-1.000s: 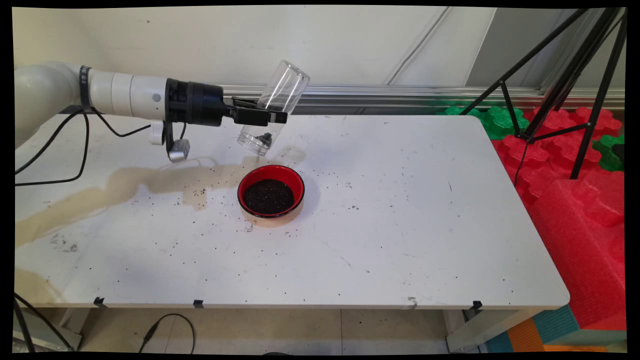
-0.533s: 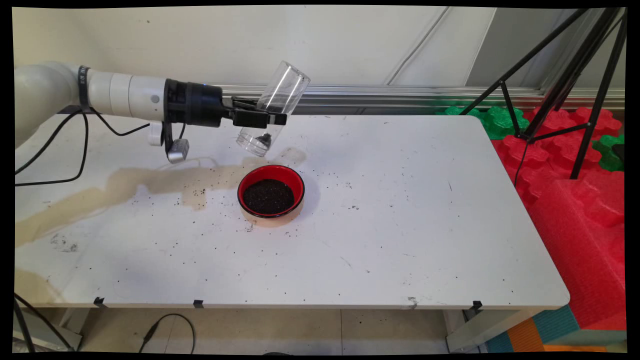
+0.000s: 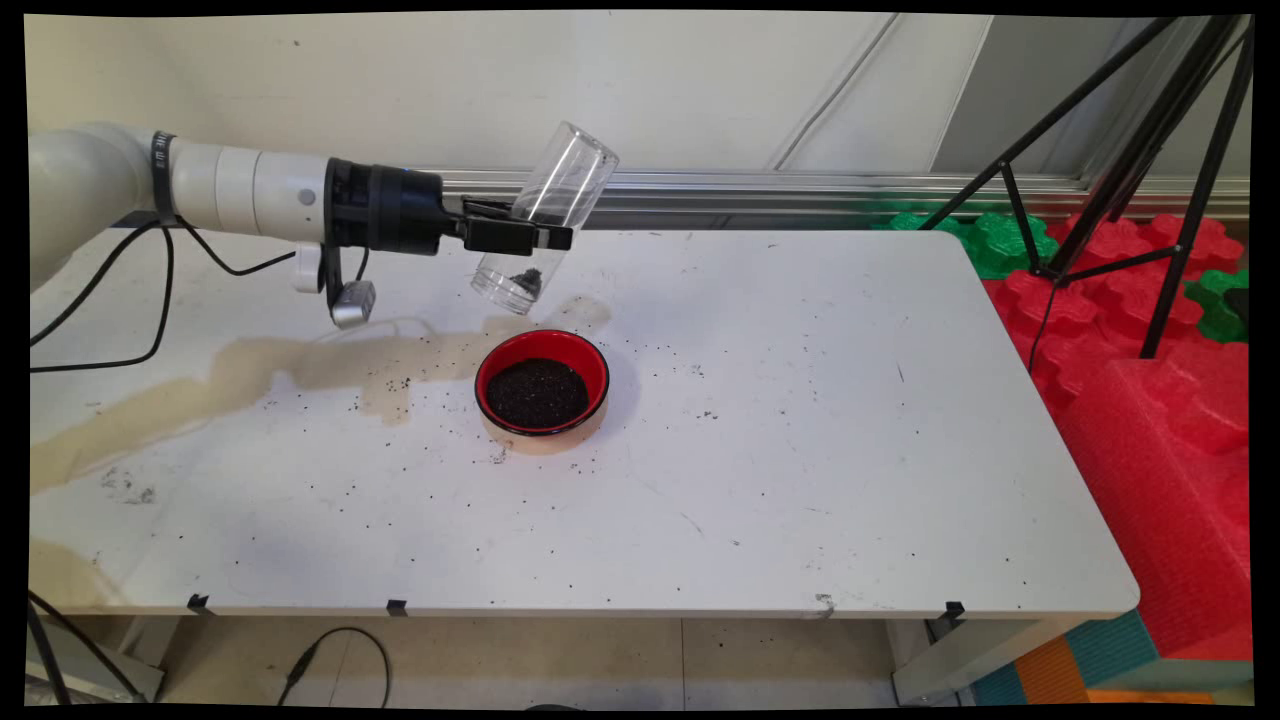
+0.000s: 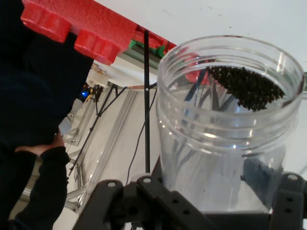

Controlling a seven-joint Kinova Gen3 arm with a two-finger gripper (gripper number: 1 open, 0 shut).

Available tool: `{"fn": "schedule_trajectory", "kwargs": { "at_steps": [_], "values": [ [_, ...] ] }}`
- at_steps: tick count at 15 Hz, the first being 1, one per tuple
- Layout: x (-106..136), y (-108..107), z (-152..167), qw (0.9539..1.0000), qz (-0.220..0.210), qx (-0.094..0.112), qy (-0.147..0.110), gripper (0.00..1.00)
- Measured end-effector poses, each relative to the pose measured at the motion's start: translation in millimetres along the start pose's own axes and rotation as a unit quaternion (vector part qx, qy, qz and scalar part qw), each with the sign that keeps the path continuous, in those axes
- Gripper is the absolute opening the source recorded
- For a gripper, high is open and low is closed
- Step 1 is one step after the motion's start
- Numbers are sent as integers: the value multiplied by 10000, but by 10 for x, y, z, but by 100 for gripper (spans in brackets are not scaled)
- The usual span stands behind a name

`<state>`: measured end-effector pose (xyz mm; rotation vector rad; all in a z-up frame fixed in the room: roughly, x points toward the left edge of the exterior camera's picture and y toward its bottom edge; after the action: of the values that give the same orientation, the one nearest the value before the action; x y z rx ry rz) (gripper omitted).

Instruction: Pour the black seasoning powder in the red bowl

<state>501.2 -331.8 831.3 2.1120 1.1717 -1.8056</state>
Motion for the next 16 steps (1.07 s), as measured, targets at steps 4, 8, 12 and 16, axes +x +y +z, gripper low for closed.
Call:
{"fn": "schedule_trajectory", "kwargs": {
  "at_steps": [4, 8, 12, 16],
  "values": [
    [-9, -14, -6, 9996, -274, -26, -38, 0],
    [-22, -21, -7, 9984, -556, -54, -79, 0],
    [-39, -31, -9, 9948, -1001, -97, -131, 0],
    [-74, -35, -24, 9842, -1748, -173, -241, 0]
  ]
}}
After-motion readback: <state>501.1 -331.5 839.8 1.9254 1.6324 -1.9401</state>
